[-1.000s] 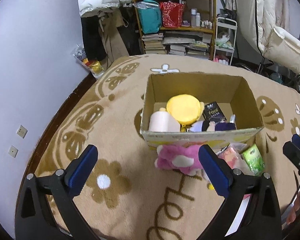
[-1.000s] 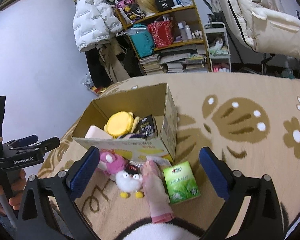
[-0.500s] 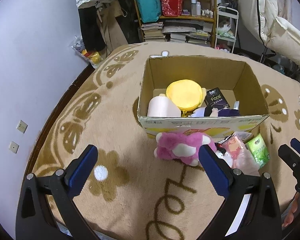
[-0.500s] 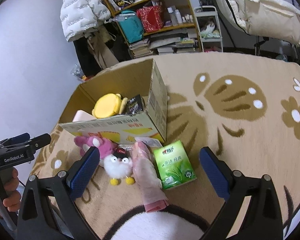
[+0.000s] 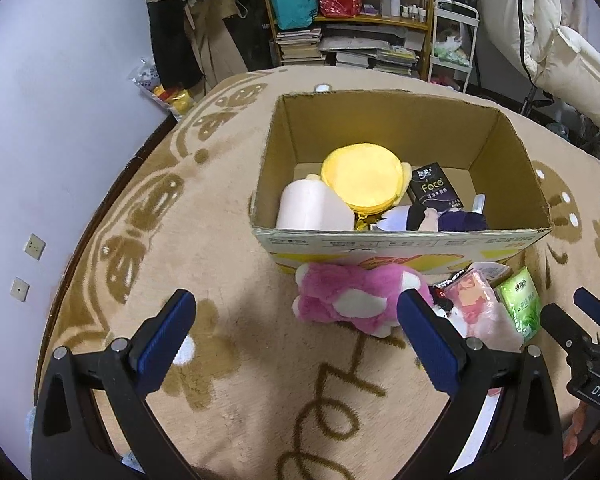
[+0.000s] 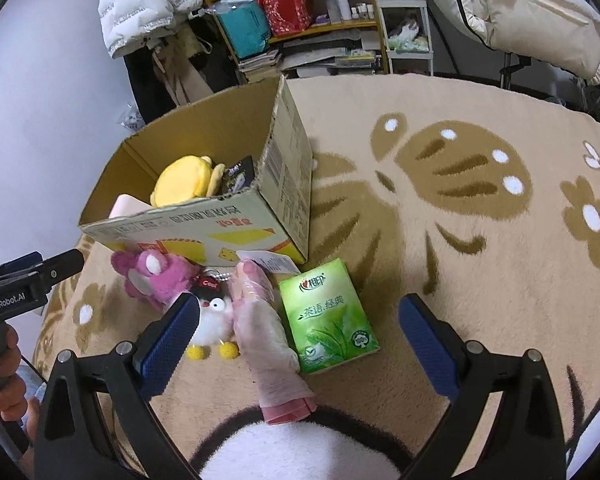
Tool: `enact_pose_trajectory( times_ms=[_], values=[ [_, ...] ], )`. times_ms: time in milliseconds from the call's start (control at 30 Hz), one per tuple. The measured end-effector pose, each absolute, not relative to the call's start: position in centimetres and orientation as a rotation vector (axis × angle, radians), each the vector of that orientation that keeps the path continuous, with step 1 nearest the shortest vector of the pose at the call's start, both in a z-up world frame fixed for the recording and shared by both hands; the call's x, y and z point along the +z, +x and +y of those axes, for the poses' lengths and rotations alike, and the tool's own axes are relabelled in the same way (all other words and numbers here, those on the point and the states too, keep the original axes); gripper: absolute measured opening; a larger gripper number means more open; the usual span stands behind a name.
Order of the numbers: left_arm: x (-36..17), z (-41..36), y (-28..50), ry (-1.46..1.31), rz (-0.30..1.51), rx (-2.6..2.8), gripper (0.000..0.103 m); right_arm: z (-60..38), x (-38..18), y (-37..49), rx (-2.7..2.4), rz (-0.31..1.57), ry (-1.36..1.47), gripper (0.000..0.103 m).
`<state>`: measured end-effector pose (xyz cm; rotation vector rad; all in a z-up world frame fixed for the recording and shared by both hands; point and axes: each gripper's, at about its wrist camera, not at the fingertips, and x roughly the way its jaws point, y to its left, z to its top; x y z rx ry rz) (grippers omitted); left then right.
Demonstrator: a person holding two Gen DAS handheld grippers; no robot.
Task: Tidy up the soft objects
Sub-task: 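Withdraw both open tools from the box toward the remaining items, then grasp the pink plush with the left tool while the right tool grasps the green tissue pack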
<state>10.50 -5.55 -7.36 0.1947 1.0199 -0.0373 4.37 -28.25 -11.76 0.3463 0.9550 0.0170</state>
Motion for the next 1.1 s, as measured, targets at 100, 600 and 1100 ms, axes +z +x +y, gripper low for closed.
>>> enact_pose_trajectory(
  times_ms=[100, 600, 1100],
  values=[
    [-8.0, -5.8, 10.9, 0.200, 1.033, -0.047, 0.100, -28.5, -12.1, 4.7, 0.007, 0.961, 0.351, 0.103],
    [-10.3, -6.5, 12.6, 0.188, 1.084, -0.082, 0.100, -28.7, -14.2, 5.9, -0.015, 1.028, 0.369, 0.103],
    [-12.1, -8.8, 12.9, 0.250, 1.072, -0.119, 0.100, -30.0, -16.2, 7.0, -0.046, 1.081, 0.425, 0.084]
  ],
)
